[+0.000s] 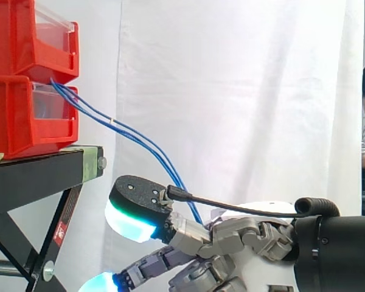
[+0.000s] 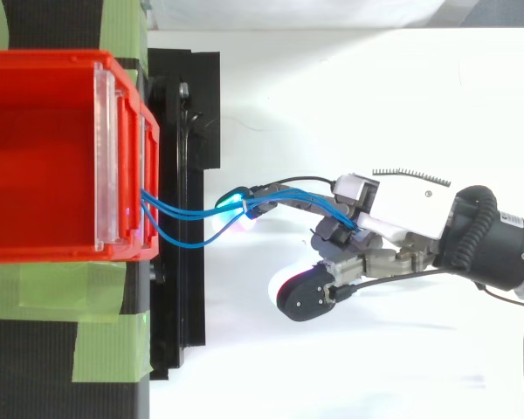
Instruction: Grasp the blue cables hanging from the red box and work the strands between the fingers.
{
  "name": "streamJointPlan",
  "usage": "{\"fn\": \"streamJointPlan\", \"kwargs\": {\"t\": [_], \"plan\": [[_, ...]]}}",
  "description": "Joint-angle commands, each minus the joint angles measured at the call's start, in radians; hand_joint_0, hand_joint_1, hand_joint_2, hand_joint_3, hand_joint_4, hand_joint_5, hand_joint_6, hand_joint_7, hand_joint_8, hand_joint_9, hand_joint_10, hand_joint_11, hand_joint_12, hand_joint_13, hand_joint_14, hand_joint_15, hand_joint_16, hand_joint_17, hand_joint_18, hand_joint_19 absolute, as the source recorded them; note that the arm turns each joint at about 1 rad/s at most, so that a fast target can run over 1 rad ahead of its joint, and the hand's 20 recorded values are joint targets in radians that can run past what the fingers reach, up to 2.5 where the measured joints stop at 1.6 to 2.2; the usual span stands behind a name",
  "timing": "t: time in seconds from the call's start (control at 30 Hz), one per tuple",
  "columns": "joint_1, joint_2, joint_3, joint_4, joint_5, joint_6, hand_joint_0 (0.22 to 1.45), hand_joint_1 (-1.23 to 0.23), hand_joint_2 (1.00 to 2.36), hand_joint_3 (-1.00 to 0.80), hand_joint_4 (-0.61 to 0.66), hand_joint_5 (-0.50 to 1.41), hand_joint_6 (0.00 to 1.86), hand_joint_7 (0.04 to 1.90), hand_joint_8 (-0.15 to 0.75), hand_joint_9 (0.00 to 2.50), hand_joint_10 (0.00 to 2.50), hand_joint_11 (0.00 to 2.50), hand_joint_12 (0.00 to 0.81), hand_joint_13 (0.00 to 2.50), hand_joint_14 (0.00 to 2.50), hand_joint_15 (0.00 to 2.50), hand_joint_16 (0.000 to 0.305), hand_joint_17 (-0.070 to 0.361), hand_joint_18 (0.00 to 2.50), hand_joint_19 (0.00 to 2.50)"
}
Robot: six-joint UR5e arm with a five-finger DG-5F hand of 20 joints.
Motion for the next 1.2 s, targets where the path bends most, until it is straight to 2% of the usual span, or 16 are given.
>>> {"fn": "streamJointPlan", "kwargs": {"t": [0.0,1.17], "plan": [[0.001,-0.001,0.000,0.000,0.000,0.000,0.72,-0.53,1.00,-1.00,0.34,0.03,0.01,0.71,0.523,1.87,2.50,2.50,0.603,1.97,2.50,1.85,0.198,0.148,2.39,0.68],[0.001,0.001,0.000,0.000,0.000,0.000,0.72,-0.53,1.00,-1.00,0.34,0.03,0.01,0.71,0.516,1.86,2.50,2.50,0.602,1.96,2.50,1.84,0.200,0.150,2.37,0.69]]}}
